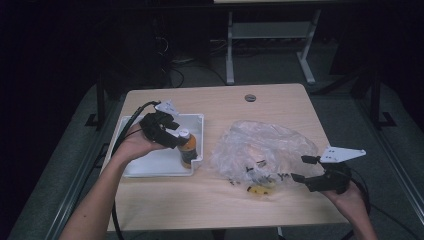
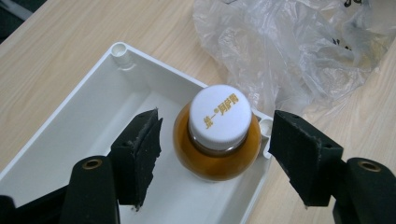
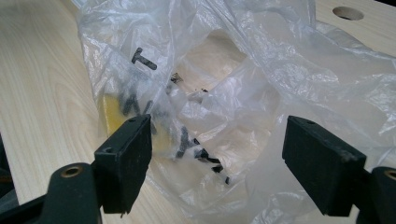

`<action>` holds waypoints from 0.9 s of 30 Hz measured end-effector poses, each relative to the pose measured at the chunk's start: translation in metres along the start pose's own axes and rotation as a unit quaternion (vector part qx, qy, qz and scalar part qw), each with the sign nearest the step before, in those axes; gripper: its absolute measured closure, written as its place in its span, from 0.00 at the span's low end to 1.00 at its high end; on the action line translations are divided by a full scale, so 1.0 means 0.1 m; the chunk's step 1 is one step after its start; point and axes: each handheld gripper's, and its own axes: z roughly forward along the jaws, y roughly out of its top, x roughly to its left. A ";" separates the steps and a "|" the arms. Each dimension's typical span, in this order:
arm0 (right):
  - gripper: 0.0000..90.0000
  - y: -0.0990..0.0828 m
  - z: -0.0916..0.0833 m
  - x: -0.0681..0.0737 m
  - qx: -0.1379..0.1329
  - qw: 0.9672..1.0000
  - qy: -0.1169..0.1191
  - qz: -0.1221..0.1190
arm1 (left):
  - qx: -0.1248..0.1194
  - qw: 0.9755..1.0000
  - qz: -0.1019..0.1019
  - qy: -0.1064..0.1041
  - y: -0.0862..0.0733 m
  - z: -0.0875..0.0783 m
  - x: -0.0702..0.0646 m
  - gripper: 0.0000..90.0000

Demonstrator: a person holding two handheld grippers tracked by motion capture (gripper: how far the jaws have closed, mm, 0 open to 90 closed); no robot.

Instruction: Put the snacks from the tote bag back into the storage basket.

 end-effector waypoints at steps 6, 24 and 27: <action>0.25 -0.01 0.02 0.00 0.004 1.000 -0.001 -0.002 | -0.004 1.000 -0.011 0.003 -0.05 -0.02 0.00 0.29; 0.24 -0.05 -0.03 0.00 0.001 1.000 -0.008 0.005 | -0.027 0.999 -0.027 0.010 -0.32 -0.05 0.05 0.26; 0.24 -0.05 -0.02 0.00 0.002 1.000 -0.007 0.005 | -0.033 0.999 -0.030 0.010 -0.38 -0.06 0.05 0.26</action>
